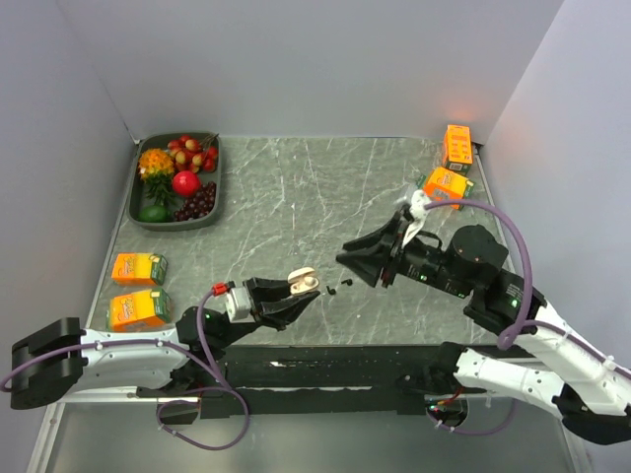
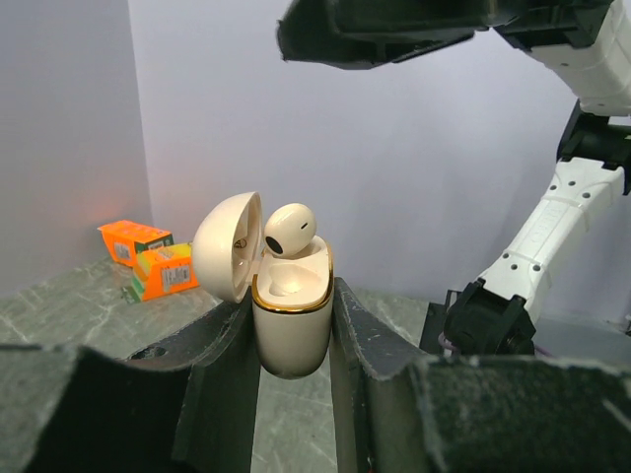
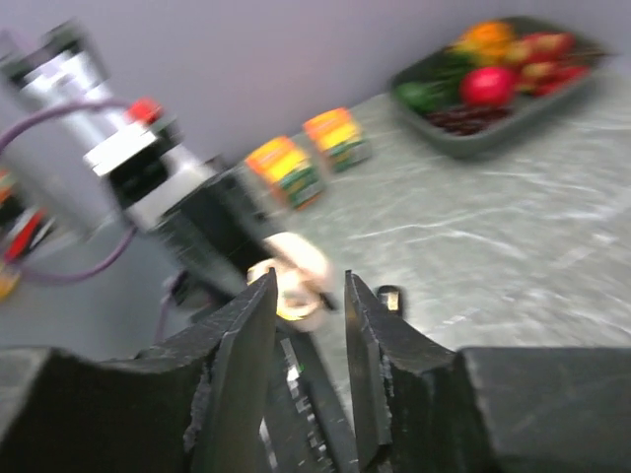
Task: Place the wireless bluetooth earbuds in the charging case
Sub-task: Place the earbud in the charging case, then pick up the earbud from the center of the board.
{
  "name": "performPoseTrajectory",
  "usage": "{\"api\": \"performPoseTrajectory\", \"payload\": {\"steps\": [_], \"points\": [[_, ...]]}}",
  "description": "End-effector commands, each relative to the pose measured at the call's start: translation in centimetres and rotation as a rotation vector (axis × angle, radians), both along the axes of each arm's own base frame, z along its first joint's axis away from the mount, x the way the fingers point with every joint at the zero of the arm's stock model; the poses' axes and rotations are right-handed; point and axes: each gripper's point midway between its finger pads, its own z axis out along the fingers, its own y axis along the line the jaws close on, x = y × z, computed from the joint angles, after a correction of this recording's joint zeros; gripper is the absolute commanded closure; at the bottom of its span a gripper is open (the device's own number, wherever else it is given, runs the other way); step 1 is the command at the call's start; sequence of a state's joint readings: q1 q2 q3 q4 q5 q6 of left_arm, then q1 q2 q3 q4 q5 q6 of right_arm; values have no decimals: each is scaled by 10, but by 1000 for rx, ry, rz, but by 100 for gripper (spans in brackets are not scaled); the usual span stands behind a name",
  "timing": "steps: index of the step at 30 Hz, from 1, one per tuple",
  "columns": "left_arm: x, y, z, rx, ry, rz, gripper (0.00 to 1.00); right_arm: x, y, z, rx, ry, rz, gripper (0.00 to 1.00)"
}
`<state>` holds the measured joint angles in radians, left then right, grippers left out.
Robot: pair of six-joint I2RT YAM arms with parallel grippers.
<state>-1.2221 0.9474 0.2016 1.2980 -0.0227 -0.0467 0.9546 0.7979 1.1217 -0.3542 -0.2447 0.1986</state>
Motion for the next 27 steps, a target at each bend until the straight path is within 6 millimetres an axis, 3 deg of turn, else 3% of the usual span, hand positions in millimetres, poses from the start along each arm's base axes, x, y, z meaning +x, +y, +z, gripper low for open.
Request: {"api": "performPoseTrajectory", "payload": {"steps": [1,2,6,8,16,22,27], "points": [[-2,9,8,-57,8,-1,99,58,-30,-41,-56,129,-349,57],[-2,12,10,-64,9,3,99,74,-40,-52,-47,197,-430,57],[0,19,2,-53,34,23,99,102,-66,-113,-65,407,-574,56],[1,24,0,-60,44,36,99,103,-66,-150,-119,475,-577,57],[3,28,-12,-33,71,55,99,101,-69,-248,-318,624,-610,52],[2,27,-14,-24,72,55,99,115,-87,-293,-399,702,-734,49],[0,26,-15,-15,75,48,99,132,-103,-316,-425,751,-817,48]]}}
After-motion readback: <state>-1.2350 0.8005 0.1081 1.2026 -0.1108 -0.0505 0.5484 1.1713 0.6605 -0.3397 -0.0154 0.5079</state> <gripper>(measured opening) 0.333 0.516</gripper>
